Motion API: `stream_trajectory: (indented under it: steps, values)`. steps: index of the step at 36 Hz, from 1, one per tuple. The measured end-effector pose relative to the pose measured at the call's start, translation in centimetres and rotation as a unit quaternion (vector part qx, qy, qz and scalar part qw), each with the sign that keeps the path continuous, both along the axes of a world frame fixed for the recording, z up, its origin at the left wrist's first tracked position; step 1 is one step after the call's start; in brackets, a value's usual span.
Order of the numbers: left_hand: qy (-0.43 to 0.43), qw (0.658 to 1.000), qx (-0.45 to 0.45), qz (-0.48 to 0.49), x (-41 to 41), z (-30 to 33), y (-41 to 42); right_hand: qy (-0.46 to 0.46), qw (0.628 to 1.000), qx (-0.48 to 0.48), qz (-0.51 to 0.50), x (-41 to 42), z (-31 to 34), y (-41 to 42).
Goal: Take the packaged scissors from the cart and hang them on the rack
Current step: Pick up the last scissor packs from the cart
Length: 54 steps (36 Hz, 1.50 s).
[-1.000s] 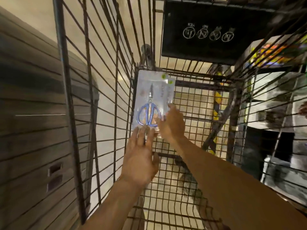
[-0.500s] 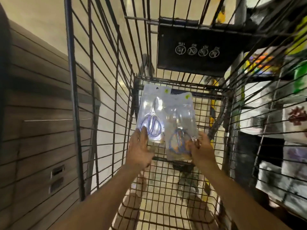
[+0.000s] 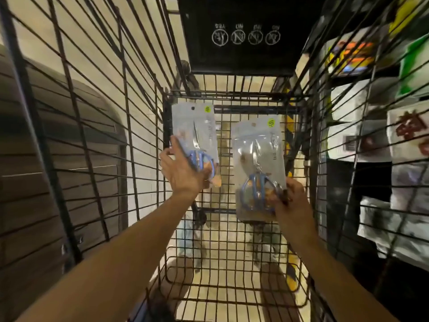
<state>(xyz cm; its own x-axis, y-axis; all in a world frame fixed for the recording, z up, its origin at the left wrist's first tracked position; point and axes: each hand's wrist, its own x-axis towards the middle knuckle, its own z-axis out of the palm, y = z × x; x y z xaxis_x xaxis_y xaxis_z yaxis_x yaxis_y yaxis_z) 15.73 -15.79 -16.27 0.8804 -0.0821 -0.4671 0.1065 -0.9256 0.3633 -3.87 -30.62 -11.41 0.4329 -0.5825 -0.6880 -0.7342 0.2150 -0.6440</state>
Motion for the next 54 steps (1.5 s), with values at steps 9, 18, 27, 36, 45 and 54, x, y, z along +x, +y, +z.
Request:
stream_trajectory:
  steps: [9,18,27,36,45,54]
  values:
    - [0.091,0.965,-0.234,0.081,-1.1,1.4,0.5,-0.009,1.000,-0.016,0.003,-0.4,1.8,0.6]
    - [0.165,0.959,-0.231,0.020,-3.3,5.6,2.9,-0.065,0.998,0.007,0.008,-1.1,5.8,1.1]
    - [0.163,0.936,-0.311,-0.002,-5.2,21.1,5.2,-0.119,0.991,0.034,-0.044,-4.0,16.7,2.1]
    - [0.170,0.887,-0.424,-0.065,-5.8,35.7,10.6,-0.171,0.975,-0.010,-0.142,-7.5,29.1,5.8]
    - [0.163,0.863,-0.461,-0.127,-6.3,43.4,15.5,-0.229,0.946,-0.039,-0.225,-11.3,39.2,14.0]
    - [0.085,0.839,-0.502,-0.190,-9.8,49.3,18.8,-0.280,0.930,-0.069,-0.230,-16.7,42.6,18.6]
